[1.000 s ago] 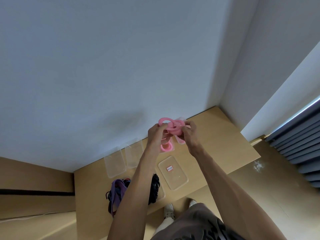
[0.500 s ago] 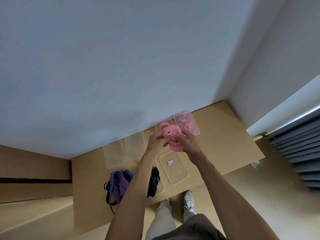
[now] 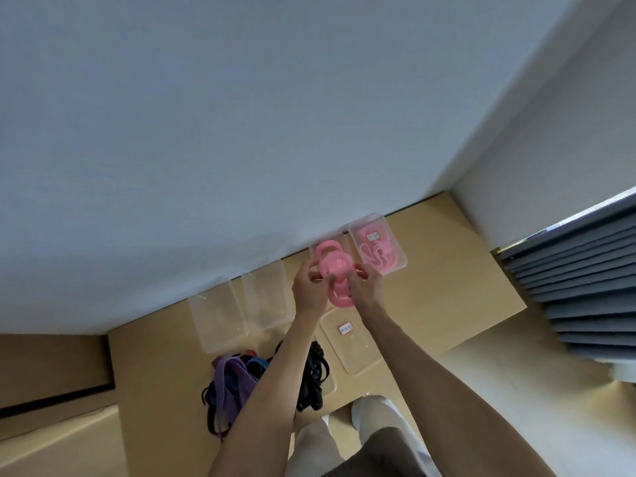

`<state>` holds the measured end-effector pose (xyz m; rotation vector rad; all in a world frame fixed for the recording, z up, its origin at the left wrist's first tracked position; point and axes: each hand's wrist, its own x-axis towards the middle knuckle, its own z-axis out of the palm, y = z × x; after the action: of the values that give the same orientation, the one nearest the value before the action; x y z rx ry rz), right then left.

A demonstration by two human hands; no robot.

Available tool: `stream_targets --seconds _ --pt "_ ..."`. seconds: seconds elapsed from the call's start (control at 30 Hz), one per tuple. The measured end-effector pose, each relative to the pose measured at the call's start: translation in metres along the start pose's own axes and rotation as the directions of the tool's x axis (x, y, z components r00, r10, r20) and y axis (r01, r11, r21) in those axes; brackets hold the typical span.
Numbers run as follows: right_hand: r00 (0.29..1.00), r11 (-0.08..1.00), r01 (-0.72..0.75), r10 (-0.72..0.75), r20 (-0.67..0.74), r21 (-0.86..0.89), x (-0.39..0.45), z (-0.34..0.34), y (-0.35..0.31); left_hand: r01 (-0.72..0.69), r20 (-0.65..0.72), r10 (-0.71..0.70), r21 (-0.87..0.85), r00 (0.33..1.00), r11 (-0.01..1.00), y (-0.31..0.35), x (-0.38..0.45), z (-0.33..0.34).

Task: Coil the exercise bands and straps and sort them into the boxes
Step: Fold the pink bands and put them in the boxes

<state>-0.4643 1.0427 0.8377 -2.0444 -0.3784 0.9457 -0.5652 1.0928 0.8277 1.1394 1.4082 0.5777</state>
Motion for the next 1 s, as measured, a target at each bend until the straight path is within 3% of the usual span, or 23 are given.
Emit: stream_targets --seconds 0.33,0.4,0.5,0.73,0.87,1.0 --pt "0.962 0.938 0.269 -0.274 0.005 -0.217 0.063 0.041 0.004 -0.168 -0.036 0.18 0.217 0.983 0.962 -0.026 0.07 0.024" --pt "0.911 0.857 0.386 -0.412 -0.004 -0.341 0.07 0.043 0.018 -0.211 -0.002 0.22 0.268 0.976 0.94 -0.035 0.076 0.029" --pt "0.874 0.753 0.429 -0.485 0.019 -0.499 0.076 0.039 0.034 -0.281 0.009 0.294 0.318 0.956 0.905 -0.039 0.078 0.034" --pt "0.717 0.536 0.634 -0.678 0.163 -0.558 0.083 0.037 0.027 -0.304 -0.005 0.327 0.358 0.945 0.883 -0.029 0.089 0.033" --pt "0.733 0.552 0.648 -0.638 0.234 -0.524 0.082 0.034 0.019 -0.303 -0.07 0.355 0.385 0.932 0.872 -0.023 0.094 0.031" --pt "0.725 0.604 0.648 -0.677 0.13 -0.463 0.076 0.033 0.003 -0.247 -0.11 0.285 0.271 0.952 0.93 -0.01 0.093 0.027"
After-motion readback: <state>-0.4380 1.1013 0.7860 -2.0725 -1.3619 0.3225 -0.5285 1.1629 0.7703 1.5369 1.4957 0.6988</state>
